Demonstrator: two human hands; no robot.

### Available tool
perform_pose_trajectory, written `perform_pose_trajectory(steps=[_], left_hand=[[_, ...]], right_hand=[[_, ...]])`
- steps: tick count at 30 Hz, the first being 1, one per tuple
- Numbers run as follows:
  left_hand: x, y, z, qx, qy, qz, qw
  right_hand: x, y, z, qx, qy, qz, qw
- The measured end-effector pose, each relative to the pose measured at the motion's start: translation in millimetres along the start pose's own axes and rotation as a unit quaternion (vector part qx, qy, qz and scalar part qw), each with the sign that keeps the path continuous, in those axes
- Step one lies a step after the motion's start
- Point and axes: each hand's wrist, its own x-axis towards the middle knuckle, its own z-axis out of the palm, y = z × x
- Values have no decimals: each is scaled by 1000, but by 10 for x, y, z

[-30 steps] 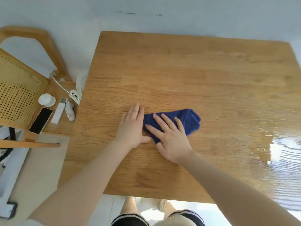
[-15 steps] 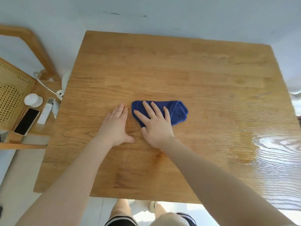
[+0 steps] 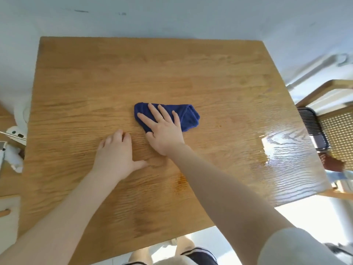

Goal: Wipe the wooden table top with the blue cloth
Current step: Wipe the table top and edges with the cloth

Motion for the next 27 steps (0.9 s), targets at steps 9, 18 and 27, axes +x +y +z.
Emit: perform_pose_trajectory(steps=[9,18,27], left_hand=[[324,170,12,-15,-5,97,995],[342,212,9,-27,-3,106,994],[360,274,-26,15,-21,74,997]], right_hand=[[-198,162,-1,-1,23,58,998],[-404,139,43,4,24,63,998],[99,563,-147,-23,20,73,997]])
